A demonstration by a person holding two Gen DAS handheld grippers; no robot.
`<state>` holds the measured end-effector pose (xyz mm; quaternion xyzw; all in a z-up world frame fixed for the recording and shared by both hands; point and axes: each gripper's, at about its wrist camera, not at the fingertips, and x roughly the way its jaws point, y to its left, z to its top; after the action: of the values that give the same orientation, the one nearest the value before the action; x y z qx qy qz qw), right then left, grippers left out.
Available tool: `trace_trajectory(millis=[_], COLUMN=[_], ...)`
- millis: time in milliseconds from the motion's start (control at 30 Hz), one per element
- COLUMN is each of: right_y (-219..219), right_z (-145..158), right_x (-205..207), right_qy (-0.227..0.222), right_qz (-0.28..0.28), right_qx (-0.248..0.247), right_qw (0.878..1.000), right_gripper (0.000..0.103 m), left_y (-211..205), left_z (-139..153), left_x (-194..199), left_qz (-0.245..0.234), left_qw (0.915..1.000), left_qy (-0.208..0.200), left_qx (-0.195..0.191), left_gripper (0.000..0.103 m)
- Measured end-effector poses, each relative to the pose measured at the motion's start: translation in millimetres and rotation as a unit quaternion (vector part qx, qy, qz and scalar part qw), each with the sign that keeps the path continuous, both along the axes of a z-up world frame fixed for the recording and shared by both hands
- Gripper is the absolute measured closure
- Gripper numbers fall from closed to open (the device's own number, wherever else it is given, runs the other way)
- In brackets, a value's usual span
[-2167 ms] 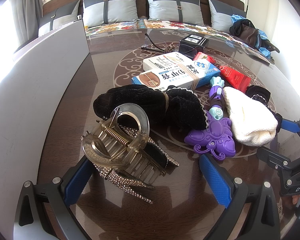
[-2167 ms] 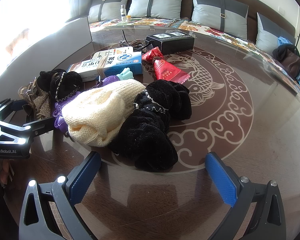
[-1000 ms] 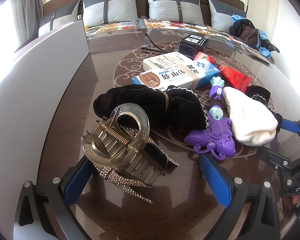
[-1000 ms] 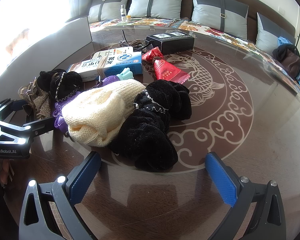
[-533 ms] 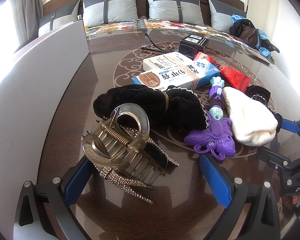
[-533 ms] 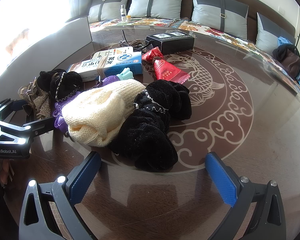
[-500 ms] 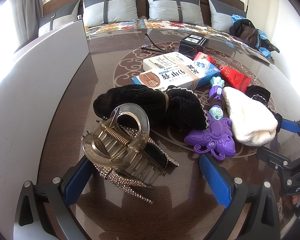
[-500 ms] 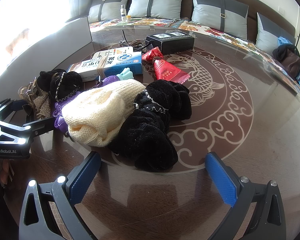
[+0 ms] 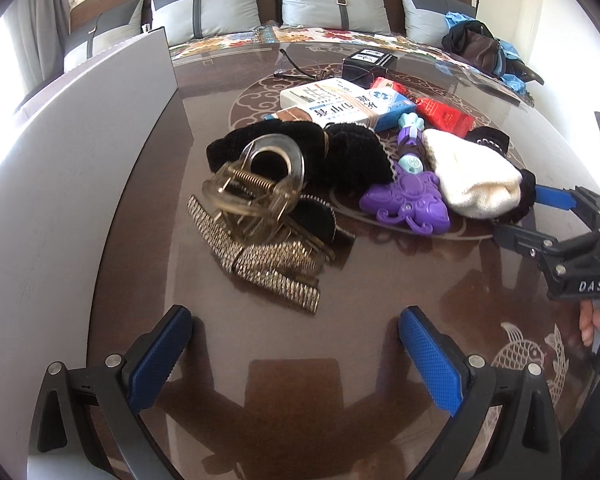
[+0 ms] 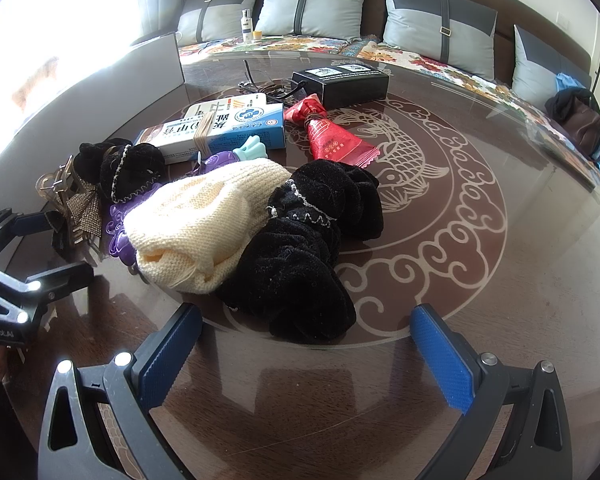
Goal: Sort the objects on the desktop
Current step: 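Close the left tool on the clear claw clip with rhinestone bow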
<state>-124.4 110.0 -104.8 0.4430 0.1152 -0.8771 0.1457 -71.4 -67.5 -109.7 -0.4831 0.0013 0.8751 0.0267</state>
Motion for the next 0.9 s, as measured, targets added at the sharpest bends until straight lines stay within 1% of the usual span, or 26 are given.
trace_trajectory(millis=[33, 67, 133, 200, 267, 300, 367, 400, 467, 500, 533, 567, 600, 767, 900], right_y=[-0.7, -0.1, -0.1, -0.5, -0.1, -0.1, -0.2, -0.1, -0.2, -0.1, -0.2, -0.2, -0.2, -0.2, -1.2], right_z=[0.2, 0.0, 0.0, 0.1, 0.0, 0.0, 0.0, 0.0, 0.0, 0.0, 0.0, 0.0, 0.1, 0.0, -0.3], right_x=[-0.8, -0.1, 0.0, -0.4, 0.0, 0.0, -0.1, 0.0, -0.1, 0.0, 0.0, 0.0, 0.0, -0.1, -0.5], right_qy=[0.000, 0.000, 0.000, 0.000, 0.000, 0.000, 0.000, 0.000, 0.000, 0.000, 0.000, 0.000, 0.000, 0.000, 0.000], right_qz=[0.000, 0.000, 0.000, 0.000, 0.000, 0.000, 0.000, 0.000, 0.000, 0.000, 0.000, 0.000, 0.000, -0.001, -0.001], right_qx=[0.000, 0.000, 0.000, 0.000, 0.000, 0.000, 0.000, 0.000, 0.000, 0.000, 0.000, 0.000, 0.000, 0.000, 0.000], right_qw=[1.000, 1.000, 1.000, 1.000, 1.000, 1.000, 1.000, 1.000, 1.000, 1.000, 1.000, 1.000, 1.000, 1.000, 1.000], right_gripper=[0.000, 0.000, 0.000, 0.000, 0.000, 0.000, 0.000, 0.000, 0.000, 0.000, 0.000, 0.000, 0.000, 0.000, 0.000], left_y=[-4.7, -11.2, -24.1, -32.9, -32.4, -28.8, -19.8, -17.3, -17.4, -20.0, -21.1, -20.0, -20.5, -26.8, -30.5], left_z=[1.0, 3.9, 15.0, 26.4, 34.2, 36.1, 32.6, 27.2, 14.6, 9.1, 6.6, 7.3, 5.1, 2.9, 3.1], left_x=[3.8, 6.6, 7.5, -2.3, -18.7, -27.2, -44.2, -50.7, -58.1, -59.0, -58.3, -57.9, -58.3, -42.7, -47.8], left_qz=[0.008, 0.019, 0.047, 0.072, 0.079, 0.078, 0.082, 0.092, 0.113, 0.124, 0.131, 0.135, 0.138, 0.121, 0.122], left_qw=[0.9999, 0.9997, 0.9973, 0.9933, 0.9906, 0.9907, 0.9926, 0.9928, 0.9904, 0.9886, 0.9879, 0.9886, 0.9885, 0.9916, 0.9911], left_qy=[-0.004, 0.000, 0.020, 0.032, 0.031, 0.031, 0.019, 0.007, -0.014, -0.023, -0.022, -0.020, -0.030, -0.027, -0.038], left_qx=[0.005, 0.018, 0.051, 0.085, 0.107, 0.107, 0.087, 0.076, 0.078, 0.083, 0.079, 0.064, 0.053, 0.035, 0.036], left_gripper=[0.000, 0.000, 0.000, 0.000, 0.000, 0.000, 0.000, 0.000, 0.000, 0.000, 0.000, 0.000, 0.000, 0.000, 0.000])
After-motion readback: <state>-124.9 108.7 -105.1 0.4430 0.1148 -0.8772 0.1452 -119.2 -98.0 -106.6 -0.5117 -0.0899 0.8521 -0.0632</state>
